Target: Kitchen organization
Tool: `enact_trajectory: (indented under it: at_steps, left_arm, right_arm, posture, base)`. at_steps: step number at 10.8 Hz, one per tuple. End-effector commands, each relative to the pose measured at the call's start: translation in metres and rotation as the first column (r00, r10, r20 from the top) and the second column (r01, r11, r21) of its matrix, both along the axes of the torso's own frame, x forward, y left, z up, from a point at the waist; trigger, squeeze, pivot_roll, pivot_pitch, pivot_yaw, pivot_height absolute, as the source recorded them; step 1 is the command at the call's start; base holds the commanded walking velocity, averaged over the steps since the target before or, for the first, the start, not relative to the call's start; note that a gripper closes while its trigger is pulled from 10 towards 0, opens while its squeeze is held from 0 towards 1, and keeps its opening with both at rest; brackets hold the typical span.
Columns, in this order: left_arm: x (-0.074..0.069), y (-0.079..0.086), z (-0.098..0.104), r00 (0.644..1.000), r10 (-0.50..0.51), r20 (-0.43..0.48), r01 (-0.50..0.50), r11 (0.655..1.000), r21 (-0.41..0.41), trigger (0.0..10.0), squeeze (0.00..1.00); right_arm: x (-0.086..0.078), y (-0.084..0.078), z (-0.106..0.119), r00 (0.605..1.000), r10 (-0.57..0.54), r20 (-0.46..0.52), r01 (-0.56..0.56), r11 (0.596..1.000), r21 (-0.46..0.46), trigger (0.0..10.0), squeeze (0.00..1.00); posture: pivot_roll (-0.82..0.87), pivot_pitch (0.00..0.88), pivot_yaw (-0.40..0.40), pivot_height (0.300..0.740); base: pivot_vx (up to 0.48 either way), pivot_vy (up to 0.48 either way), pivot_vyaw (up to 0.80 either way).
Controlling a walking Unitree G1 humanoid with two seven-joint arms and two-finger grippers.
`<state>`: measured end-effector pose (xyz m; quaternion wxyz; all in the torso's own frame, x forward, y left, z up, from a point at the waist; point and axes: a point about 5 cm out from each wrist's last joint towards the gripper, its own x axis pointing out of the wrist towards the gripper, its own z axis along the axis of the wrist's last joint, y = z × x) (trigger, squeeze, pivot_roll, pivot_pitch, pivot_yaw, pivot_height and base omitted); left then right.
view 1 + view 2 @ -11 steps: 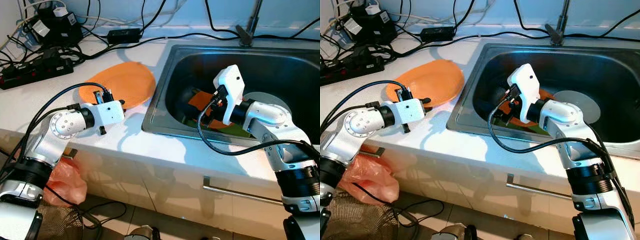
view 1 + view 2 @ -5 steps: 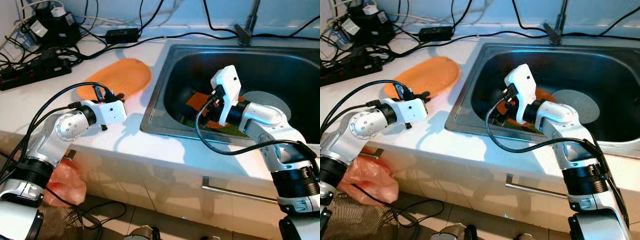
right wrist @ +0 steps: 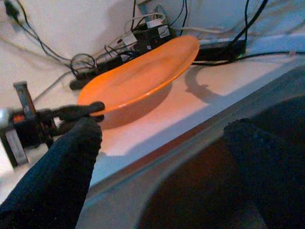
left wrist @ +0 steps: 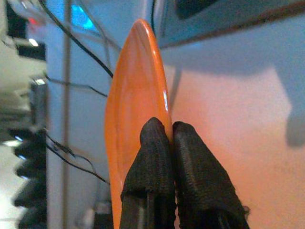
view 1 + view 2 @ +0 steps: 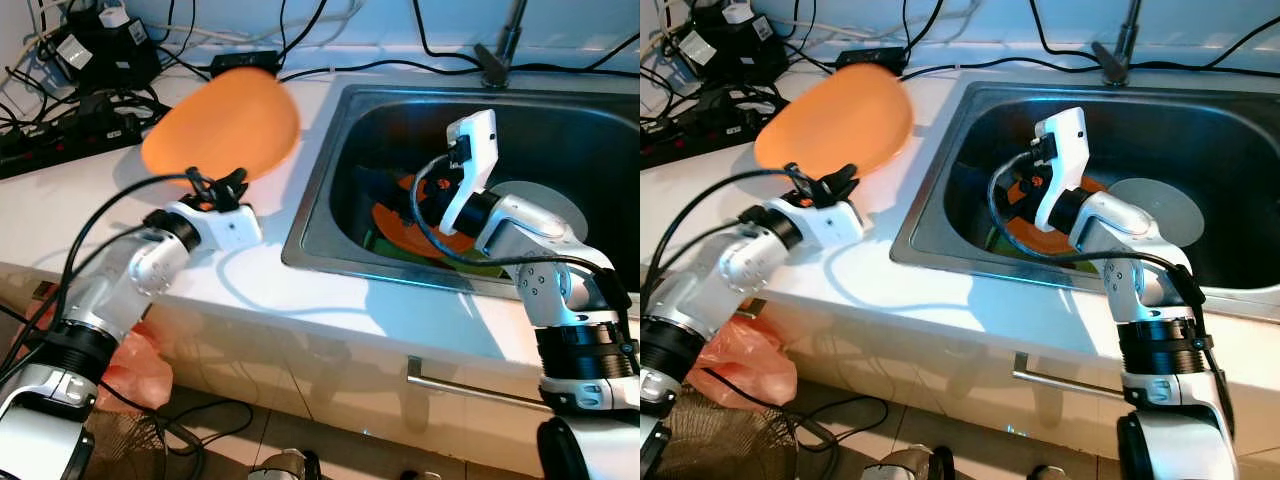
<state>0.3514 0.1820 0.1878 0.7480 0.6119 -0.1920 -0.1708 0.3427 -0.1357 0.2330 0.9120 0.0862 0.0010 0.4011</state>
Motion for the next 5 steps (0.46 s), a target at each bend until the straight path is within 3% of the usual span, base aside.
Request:
enact_trajectory:
  at_steps: [1, 2, 5]
  left_arm:
    - [-0.005, -0.013, 0.014, 0.989, -0.074, 0.129, 0.074, 0.997, 0.003, 0.0, 0.00]
    - [-0.009, -0.024, 0.013, 0.978, -0.123, 0.170, 0.125, 0.992, -0.003, 0.0, 0.00]
    - [-0.020, -0.059, 0.007, 0.935, -0.253, 0.249, 0.274, 0.960, -0.052, 0.0, 0.00]
  right_arm:
    - [0.002, 0.001, 0.010, 0.999, 0.017, -0.028, -0.015, 0.997, 0.081, 10.0, 0.00]
    - [0.003, 0.001, 0.015, 0.998, 0.031, -0.054, -0.023, 0.991, 0.135, 10.0, 0.00]
    - [0.004, 0.002, 0.020, 0.996, 0.052, -0.075, -0.039, 0.987, 0.159, 10.0, 0.00]
  posture:
    - [0.16, 0.128, 0.133, 0.740]
    - [0.16, 0.128, 0.133, 0.740]
    - [0.14, 0.116, 0.124, 0.740]
  base:
    - [0.000, 0.000, 0.00]
    - [0.000, 0.000, 0.00]
    - [0.000, 0.000, 0.00]
